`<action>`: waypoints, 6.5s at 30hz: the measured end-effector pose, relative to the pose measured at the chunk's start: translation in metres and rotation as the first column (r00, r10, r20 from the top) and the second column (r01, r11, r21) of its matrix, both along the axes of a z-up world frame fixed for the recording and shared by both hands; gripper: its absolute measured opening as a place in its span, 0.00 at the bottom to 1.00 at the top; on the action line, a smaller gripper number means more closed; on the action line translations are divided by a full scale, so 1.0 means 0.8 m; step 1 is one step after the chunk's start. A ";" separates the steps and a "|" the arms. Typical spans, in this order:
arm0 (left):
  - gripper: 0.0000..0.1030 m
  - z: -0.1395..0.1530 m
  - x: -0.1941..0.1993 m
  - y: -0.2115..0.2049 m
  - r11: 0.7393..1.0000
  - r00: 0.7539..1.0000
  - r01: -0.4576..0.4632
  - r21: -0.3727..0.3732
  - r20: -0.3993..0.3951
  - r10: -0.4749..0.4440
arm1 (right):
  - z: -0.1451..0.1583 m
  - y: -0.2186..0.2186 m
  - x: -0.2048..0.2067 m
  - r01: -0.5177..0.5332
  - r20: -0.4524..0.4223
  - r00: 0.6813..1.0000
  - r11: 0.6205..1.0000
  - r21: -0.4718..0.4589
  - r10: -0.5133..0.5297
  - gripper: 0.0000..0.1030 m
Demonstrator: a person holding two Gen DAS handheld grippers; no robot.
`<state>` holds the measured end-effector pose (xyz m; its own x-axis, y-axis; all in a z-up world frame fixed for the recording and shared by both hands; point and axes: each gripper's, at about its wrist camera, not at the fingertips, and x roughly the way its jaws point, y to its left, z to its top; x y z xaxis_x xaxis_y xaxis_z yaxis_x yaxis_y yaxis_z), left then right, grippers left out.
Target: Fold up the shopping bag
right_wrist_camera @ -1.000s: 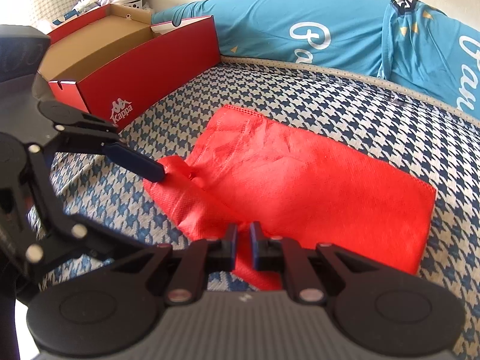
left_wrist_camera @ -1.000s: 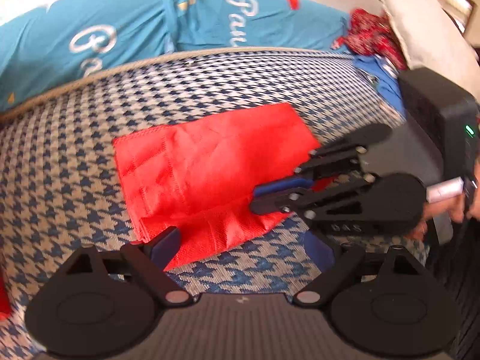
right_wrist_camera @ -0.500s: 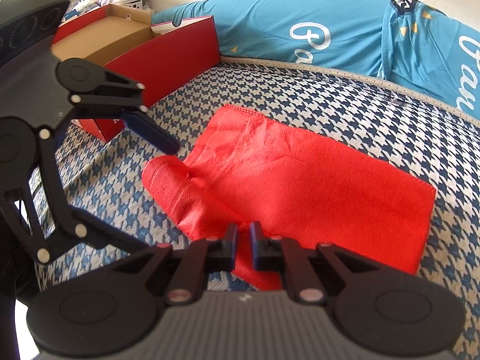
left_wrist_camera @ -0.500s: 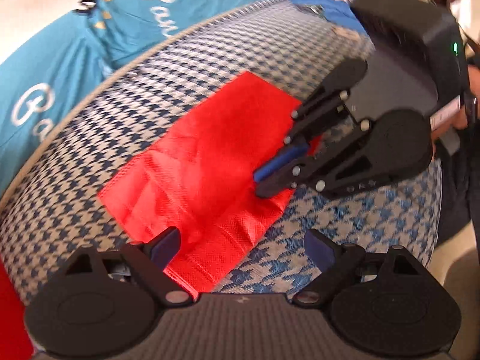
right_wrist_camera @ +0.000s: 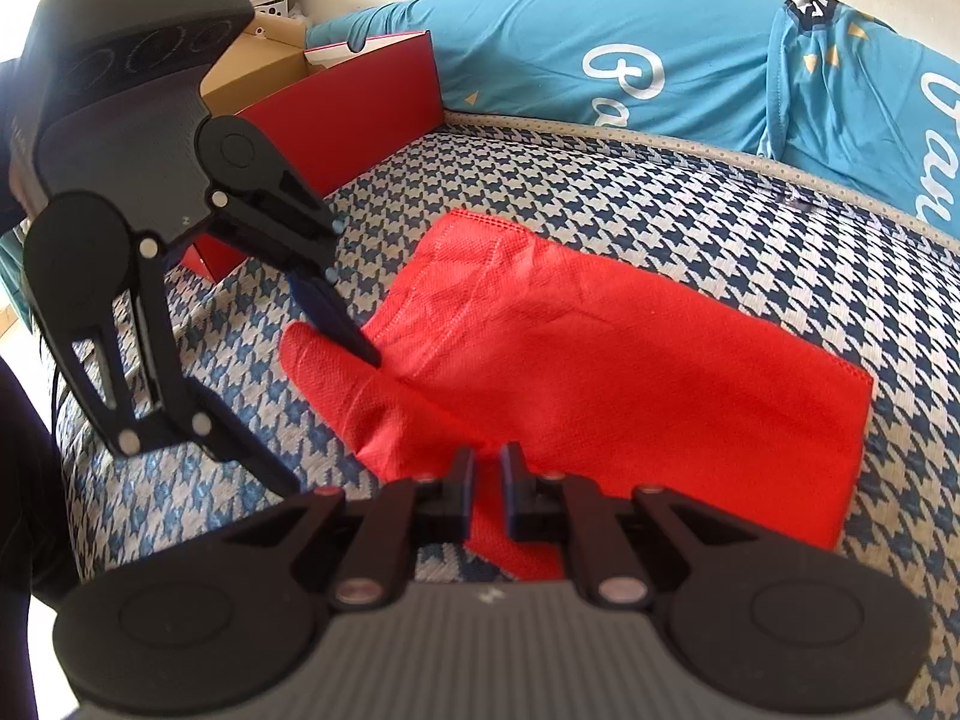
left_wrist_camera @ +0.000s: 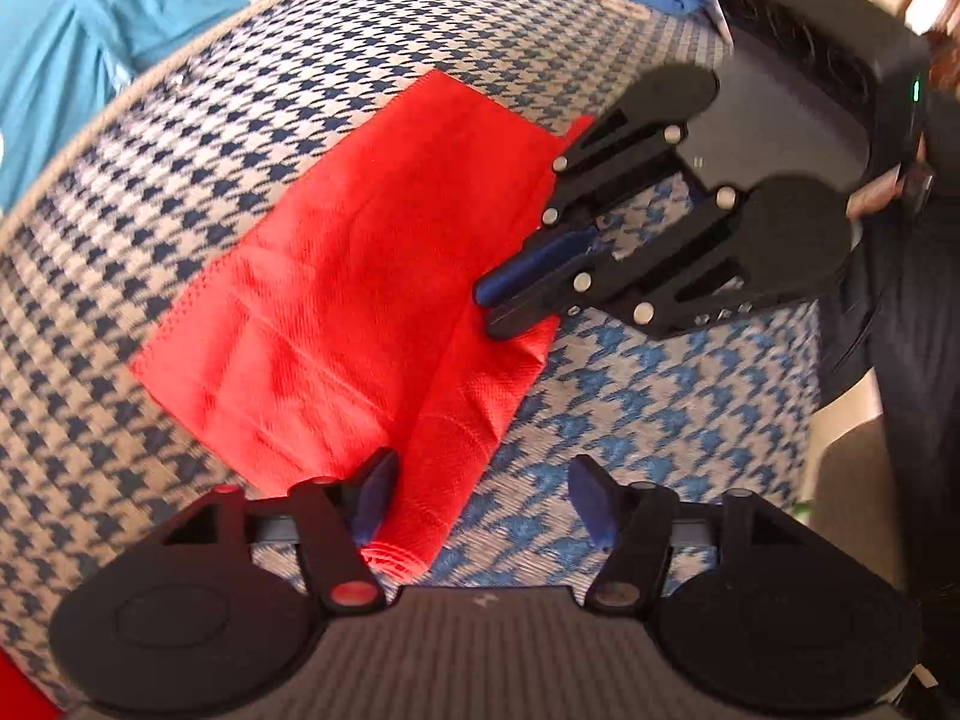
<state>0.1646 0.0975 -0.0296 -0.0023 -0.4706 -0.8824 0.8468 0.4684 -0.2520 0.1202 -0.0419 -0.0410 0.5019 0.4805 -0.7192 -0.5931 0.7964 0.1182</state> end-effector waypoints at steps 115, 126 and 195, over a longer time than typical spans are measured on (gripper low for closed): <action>0.05 -0.022 -0.030 0.061 0.768 0.787 -0.613 -0.184 -0.062 0.614 | 0.000 0.026 0.015 -0.050 -0.016 0.999 0.999 -0.005 0.050 0.16; 0.05 -0.018 -0.057 0.038 0.740 0.740 -0.654 -0.159 0.069 0.669 | -0.002 0.027 0.010 -0.064 0.008 0.998 0.998 -0.022 0.064 0.16; 0.04 -0.026 -0.089 0.024 0.650 0.592 -0.713 -0.263 0.273 0.759 | 0.001 -0.062 -0.062 0.234 0.254 0.945 0.968 -0.089 -0.205 0.26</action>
<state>0.0934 0.1167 -0.0505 0.6667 -0.2739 -0.6932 0.2623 0.9568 -0.1257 0.0706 -0.0912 -0.0403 0.7502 0.2591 -0.6083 -0.4016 0.9095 -0.1078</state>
